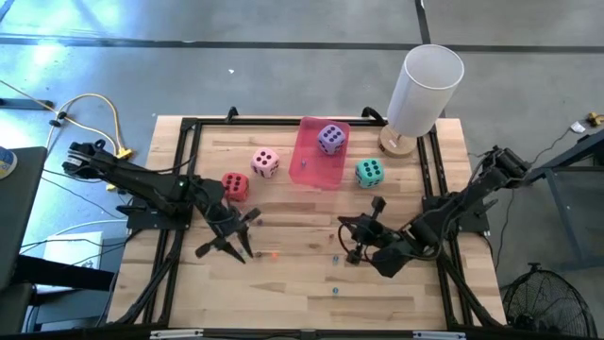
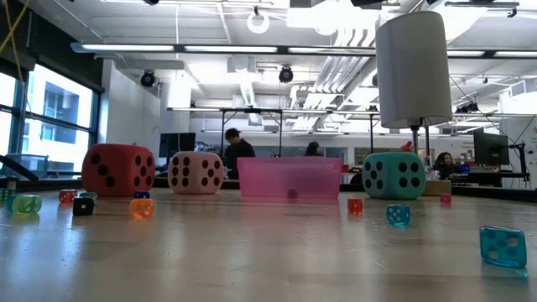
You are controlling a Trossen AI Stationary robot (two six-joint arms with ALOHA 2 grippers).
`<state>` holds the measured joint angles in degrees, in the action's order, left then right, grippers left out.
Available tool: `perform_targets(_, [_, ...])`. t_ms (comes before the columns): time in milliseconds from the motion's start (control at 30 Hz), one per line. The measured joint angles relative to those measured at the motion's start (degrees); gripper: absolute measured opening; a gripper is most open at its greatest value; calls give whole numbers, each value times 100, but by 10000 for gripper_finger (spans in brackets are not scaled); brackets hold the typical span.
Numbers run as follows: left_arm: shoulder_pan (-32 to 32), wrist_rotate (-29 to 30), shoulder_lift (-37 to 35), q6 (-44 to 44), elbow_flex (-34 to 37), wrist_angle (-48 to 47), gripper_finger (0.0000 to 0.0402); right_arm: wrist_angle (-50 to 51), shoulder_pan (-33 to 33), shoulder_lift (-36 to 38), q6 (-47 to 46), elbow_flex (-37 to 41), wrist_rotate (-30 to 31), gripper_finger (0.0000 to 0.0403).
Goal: Pick & Place Dice
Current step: Put the large red dice into the bin
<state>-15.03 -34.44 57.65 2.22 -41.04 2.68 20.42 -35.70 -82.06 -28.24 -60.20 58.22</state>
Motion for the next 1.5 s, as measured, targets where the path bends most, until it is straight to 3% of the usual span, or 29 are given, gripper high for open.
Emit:
perform_targets(133, [-30,32,111,-107,0,89,121,10,60,0,-94,0,-215,1])
perform_targets(267, [-30,784,267,68,0,313,159,39,58,0,-290,2,-316,1])
perform_targets(833, [-90,1977,1167,-127,0,1173,390,295,-63,-12,-970,33,-495,1])
perform_targets(1100, [-354,1967,1127,-346,0,1093,397,296,-16,-284,-919,35,-473,1])
perform_targets(1233, [-226,2323,958,-92,-148,9,397,295,83,-364,-909,35,-481,1])
perform_targets(1300, [-138,2966,815,-360,-393,-979,397,307,89,-372,-907,35,-501,1])
perform_targets(1400, [-113,4433,671,-1156,-1013,-2698,397,298,130,-369,-903,35,-564,1])
perform_targets(1500, [98,5198,701,-764,-1733,-4610,397,294,195,-369,-894,35,-593,1])
